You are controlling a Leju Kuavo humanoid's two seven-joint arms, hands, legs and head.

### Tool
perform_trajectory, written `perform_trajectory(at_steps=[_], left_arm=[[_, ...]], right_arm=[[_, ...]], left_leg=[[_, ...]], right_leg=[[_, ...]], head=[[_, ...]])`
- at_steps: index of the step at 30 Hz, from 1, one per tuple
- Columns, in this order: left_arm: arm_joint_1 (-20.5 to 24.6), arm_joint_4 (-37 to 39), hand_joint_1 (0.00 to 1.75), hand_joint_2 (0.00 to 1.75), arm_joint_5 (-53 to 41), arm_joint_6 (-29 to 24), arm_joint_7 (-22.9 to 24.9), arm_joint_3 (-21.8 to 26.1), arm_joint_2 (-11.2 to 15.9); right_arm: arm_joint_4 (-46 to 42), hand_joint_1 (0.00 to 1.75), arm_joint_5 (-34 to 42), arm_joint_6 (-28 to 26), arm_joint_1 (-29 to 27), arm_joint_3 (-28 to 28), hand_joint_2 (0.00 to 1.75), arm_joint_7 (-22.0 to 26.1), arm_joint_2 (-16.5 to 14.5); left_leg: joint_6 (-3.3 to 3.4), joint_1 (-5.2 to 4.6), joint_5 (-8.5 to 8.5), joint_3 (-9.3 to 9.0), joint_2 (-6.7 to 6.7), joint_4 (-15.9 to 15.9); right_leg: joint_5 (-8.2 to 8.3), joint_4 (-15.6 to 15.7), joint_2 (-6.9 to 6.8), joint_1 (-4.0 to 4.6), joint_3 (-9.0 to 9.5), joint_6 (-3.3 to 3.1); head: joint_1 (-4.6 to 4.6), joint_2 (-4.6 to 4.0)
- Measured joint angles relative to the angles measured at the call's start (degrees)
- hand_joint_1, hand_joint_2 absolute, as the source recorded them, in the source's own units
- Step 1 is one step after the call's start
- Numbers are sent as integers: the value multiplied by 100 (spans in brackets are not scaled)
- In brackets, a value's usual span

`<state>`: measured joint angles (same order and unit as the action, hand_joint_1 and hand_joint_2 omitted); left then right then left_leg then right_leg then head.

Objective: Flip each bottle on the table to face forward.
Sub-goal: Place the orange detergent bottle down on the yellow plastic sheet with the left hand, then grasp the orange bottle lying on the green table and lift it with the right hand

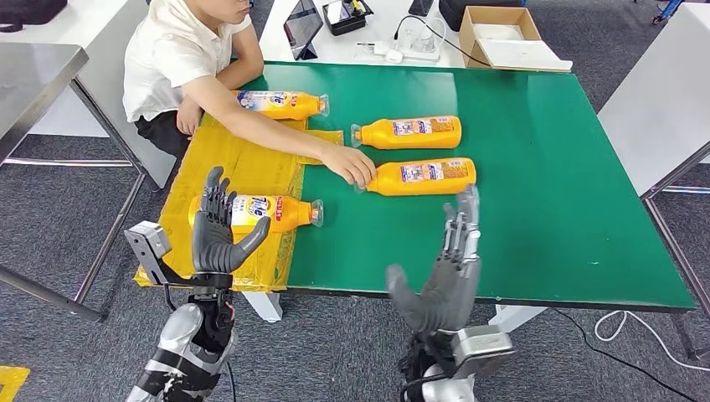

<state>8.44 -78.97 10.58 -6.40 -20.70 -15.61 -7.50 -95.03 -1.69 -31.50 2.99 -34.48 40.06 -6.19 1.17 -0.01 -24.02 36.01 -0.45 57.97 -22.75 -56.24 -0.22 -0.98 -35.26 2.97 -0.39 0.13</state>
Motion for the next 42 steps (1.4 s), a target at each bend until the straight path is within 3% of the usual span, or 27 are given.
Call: perform_trajectory(at_steps=[3, 7, 12, 16, 19, 22, 26, 30, 37, 42], left_arm=[[-133, -102, 0, 175, -128, -248, 49, -126, 9], [-309, -121, 0, 175, -198, -302, 21, -239, -1], [-470, -124, 0, 175, -273, -311, -10, -343, -24], [-487, -122, 0, 175, -346, -348, -18, -357, -28], [-481, -96, 0, 175, -636, -538, -81, -359, -27], [-476, -67, 0, 175, -701, -526, -139, -357, -22], [-476, -65, 0, 175, -636, -329, -120, -355, -17], [-427, -65, 0, 175, -615, -189, -57, -360, -17], [-336, -29, 0, 175, -534, -44, 28, -381, -17], [-320, 20, 0, 175, -534, 55, 59, -387, -17]], right_arm=[[-41, 0, 266, 81, -190, 696, 0, -3, -329], [405, 0, -65, -550, -212, 1479, 0, -117, -774], [984, 0, -273, -643, -105, 2210, 0, -88, -1158], [1158, 0, -597, -644, -78, 2489, 175, -51, -1290], [1260, 0, -1568, -644, 21, 2682, 175, -212, -1289], [1576, 0, -2927, -645, 244, 2736, 175, -786, -1107], [2389, 0, -4973, -649, 739, 2899, 175, -1552, -785], [3230, 0, -6471, -651, 1194, 3240, 175, -1801, -608], [3780, 0, -7713, -659, 1434, 3477, 175, -2335, -490], [4084, 0, -7854, -660, 1563, 3423, 175, -2720, -411]], left_leg=[[0, 1, -1, 0, 1, -1], [-1, 2, 0, -5, 9, -2], [-1, 2, 2, -5, 8, -2], [-2, 1, 2, -4, 6, -2], [-1, 1, 0, -4, 11, -2], [0, 1, 1, -5, 12, -2], [3, 0, 6, -6, 9, -1], [4, -2, 7, -7, 8, 0], [3, -1, 6, -6, 9, 0], [3, -1, 5, -6, 9, 0]], right_leg=[[-1, 0, 0, 1, 0, -1], [0, -1, 1, 2, 2, -2], [0, -2, 1, 1, 3, -2], [0, -2, 1, 1, 2, -2], [0, -1, 2, 1, 2, -2], [1, 0, 1, 1, 3, -2], [4, -1, 1, 0, 6, 0], [6, -1, 1, 0, 7, 2], [4, -2, 1, 1, 5, 1], [3, -2, 1, 0, 5, -1]], head=[[-2, 0], [-2, 0], [-2, 0], [-2, 0], [-2, 0], [-2, 0], [-2, 0], [-1, 0], [-2, 0], [-2, 0]])
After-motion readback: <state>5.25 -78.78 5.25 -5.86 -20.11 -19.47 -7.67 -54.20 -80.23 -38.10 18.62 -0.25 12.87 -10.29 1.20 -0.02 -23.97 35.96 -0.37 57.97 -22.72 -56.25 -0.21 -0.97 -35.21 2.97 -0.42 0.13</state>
